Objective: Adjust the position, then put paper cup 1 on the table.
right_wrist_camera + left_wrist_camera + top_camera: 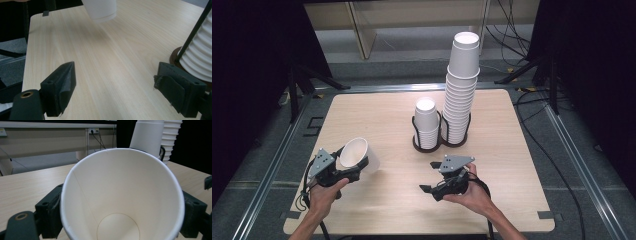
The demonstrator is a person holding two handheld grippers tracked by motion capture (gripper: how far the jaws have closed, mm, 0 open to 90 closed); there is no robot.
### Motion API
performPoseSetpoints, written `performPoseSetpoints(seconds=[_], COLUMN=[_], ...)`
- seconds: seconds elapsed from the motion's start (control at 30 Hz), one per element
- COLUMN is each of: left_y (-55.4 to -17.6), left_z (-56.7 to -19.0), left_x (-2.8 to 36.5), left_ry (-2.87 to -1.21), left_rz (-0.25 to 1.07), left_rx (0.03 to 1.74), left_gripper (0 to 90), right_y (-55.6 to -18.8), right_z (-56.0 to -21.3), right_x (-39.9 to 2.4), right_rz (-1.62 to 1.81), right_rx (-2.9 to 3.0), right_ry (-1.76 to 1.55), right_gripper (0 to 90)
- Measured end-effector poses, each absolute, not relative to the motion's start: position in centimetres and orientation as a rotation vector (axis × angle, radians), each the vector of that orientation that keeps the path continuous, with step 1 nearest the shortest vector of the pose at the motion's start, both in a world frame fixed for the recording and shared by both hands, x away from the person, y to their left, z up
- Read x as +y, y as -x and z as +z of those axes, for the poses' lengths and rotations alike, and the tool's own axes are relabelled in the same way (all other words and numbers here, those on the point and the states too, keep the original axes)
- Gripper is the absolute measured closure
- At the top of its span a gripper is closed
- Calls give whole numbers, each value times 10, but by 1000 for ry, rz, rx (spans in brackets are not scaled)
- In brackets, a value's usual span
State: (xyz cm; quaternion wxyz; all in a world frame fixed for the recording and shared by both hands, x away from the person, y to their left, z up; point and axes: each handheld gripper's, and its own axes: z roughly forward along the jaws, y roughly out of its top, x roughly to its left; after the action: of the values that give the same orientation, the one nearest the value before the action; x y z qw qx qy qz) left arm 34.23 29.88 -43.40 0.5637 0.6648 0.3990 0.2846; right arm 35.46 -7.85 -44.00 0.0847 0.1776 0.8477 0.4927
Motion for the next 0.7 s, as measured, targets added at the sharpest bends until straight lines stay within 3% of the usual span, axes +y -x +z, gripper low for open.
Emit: performPoseSetpoints(seconds=[0.7], left_y=[-388], left_z=[-447], left_x=[302], left_ry=[-1581], left_rz=[722], left_rx=[1017], left_gripper=[143], right_y=[-348], right_z=[-442], right_x=[-93], right_rz=[1451], right_rx=[2520], right_ry=[-566], right_gripper=[175])
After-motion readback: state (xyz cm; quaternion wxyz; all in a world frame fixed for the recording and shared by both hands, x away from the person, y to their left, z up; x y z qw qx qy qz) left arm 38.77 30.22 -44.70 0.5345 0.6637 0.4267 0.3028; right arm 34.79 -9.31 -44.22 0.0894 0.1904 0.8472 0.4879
